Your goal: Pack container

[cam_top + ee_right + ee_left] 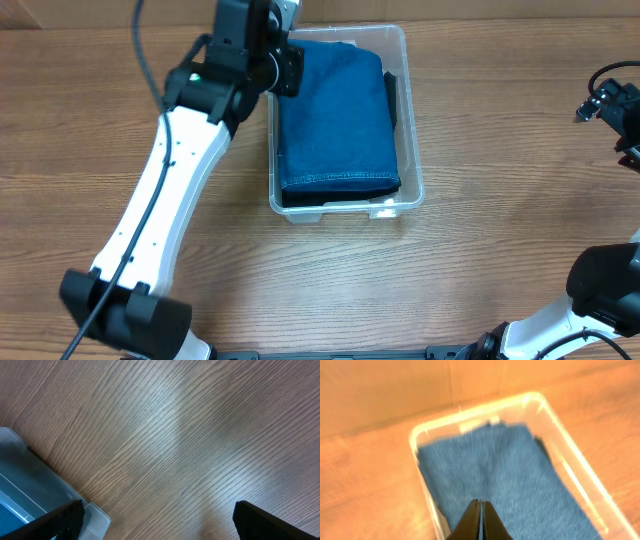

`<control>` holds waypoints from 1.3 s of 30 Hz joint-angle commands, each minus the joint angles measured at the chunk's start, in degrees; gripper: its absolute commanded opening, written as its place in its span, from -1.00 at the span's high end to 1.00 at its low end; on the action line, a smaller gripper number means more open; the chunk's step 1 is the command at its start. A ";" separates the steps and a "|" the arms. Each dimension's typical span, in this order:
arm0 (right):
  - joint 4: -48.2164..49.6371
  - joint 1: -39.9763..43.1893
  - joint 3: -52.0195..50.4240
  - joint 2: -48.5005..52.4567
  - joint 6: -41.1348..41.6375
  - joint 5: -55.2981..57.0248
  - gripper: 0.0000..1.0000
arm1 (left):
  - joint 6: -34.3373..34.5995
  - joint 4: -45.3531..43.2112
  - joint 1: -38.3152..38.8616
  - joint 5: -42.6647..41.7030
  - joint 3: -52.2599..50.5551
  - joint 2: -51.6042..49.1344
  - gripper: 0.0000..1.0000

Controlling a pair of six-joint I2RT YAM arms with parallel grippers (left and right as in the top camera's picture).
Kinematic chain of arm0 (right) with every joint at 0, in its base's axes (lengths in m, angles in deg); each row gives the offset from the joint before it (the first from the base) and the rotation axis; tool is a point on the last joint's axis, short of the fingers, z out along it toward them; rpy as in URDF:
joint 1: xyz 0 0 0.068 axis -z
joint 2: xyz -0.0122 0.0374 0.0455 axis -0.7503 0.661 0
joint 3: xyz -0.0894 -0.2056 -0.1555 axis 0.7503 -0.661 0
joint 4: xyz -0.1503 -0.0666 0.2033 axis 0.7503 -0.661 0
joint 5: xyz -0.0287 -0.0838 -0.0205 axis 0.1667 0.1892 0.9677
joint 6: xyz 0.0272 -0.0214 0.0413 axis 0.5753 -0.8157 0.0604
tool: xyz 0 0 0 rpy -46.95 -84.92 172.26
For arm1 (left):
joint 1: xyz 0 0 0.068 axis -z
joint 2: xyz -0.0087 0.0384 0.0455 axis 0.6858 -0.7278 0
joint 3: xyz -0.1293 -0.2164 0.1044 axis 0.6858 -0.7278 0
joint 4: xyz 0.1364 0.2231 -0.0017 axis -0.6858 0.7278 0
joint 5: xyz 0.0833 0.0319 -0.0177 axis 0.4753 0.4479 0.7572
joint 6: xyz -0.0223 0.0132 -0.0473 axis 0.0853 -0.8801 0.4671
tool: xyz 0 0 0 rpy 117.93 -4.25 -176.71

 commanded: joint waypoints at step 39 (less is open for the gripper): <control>27.10 -20.39 0.35 -1.57 -14.99 -6.97 -1.00 | 5.07 23.78 -16.92 16.06 12.50 -1.09 -1.00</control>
